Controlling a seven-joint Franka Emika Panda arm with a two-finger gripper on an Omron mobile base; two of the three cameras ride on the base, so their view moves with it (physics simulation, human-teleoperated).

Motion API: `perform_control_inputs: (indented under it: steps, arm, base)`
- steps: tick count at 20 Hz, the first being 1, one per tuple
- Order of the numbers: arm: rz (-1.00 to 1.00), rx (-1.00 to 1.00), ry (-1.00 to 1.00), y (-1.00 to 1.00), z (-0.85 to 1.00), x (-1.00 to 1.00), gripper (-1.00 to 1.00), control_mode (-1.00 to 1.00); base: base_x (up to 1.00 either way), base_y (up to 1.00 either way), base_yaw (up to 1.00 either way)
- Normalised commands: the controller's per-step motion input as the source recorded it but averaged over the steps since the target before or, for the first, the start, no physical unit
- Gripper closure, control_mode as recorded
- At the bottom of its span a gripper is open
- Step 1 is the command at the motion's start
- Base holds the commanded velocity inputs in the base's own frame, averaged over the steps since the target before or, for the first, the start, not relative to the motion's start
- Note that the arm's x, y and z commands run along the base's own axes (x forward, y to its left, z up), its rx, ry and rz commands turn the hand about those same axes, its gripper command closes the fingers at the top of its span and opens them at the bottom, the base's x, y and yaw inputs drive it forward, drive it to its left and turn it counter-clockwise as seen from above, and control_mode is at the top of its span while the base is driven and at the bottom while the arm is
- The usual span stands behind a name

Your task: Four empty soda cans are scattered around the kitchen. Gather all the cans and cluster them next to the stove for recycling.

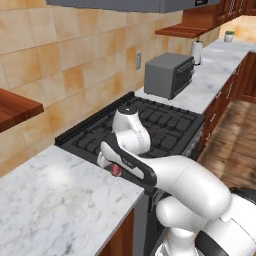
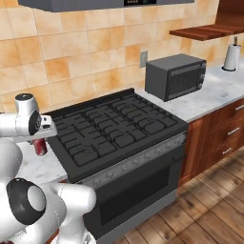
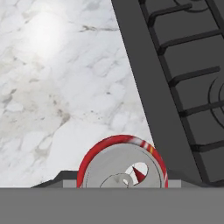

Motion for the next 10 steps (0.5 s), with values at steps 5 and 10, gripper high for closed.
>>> perform_control_inputs:
  steps: [5,10]
  arm:
    - [0.00,0.00,0.00,0.28,-0.38,0.01,1.00,-1.00]
    - [0.00,0.00,0.00,0.02,-0.37,0.08,1.00,-1.00]
  base:
    - [0.00,0.00,0.00]
    - [0.00,0.00,0.00]
